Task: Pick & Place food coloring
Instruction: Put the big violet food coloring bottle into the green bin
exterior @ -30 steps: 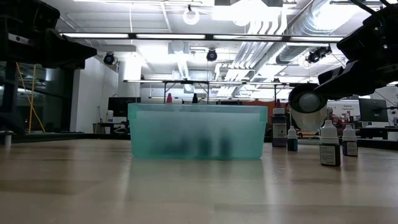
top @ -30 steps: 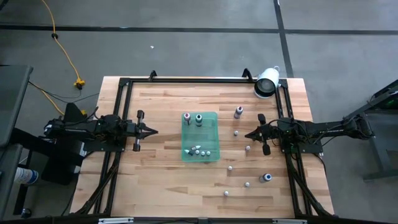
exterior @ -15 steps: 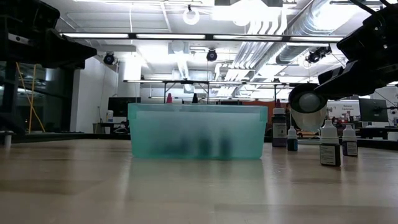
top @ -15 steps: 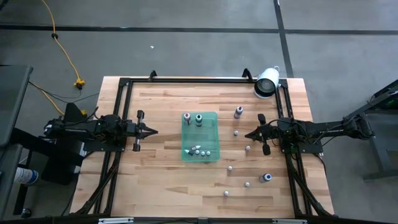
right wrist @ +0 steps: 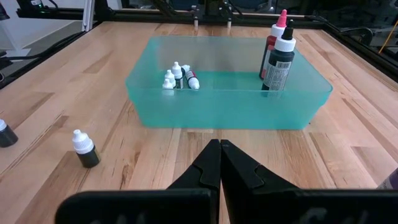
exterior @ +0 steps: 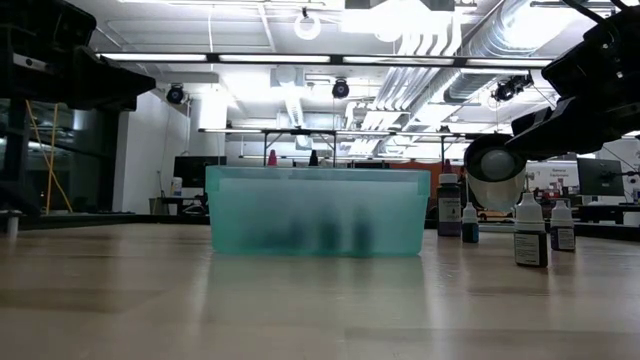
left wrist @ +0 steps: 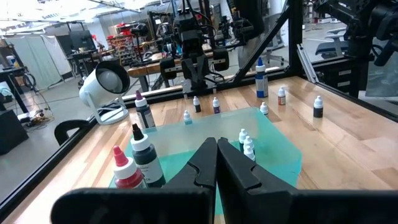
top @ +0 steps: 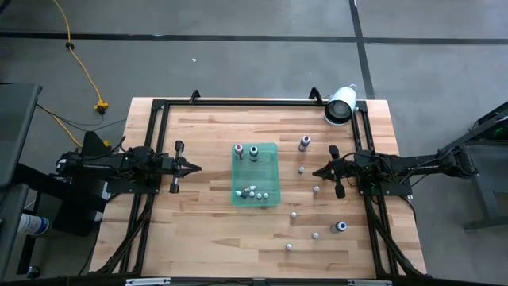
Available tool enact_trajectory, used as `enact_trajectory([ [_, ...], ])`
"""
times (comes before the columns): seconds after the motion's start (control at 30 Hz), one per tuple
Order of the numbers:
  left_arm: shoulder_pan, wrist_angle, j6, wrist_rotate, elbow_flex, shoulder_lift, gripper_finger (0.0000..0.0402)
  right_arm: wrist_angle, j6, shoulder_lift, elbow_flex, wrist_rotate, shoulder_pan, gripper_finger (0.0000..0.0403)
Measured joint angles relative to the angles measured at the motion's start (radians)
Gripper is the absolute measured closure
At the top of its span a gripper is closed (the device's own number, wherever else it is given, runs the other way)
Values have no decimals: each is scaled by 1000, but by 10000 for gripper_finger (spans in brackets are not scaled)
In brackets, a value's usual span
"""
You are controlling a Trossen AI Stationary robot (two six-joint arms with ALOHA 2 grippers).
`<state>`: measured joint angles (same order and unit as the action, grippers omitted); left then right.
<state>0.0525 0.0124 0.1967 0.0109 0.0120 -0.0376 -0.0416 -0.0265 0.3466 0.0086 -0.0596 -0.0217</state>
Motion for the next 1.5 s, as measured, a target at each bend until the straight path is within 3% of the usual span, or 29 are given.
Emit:
enact_trajectory([
  [0.23,0,0,0,0,0,0,402,0,-27,0,0,3,0,402],
  [0.37,0,0,0,0,0,0,402,0,-218,0,0,83,0,402],
  [0.6,0,0,0,0,0,0,401,-7,-243,0,0,155,0,402],
  [0.8,0,0,0,0,0,0,401,-31,-3,0,0,128,0,402],
  [1.03,0,0,0,0,0,0,401,-272,239,-31,5,110,-24,402],
  [1.2,0,0,0,0,0,0,401,-276,377,-55,7,55,-28,402],
  [1.37,0,0,0,0,0,0,401,-227,325,-61,27,24,-41,402],
  [1.5,0,0,0,0,0,0,401,11,211,-61,150,55,-74,402],
])
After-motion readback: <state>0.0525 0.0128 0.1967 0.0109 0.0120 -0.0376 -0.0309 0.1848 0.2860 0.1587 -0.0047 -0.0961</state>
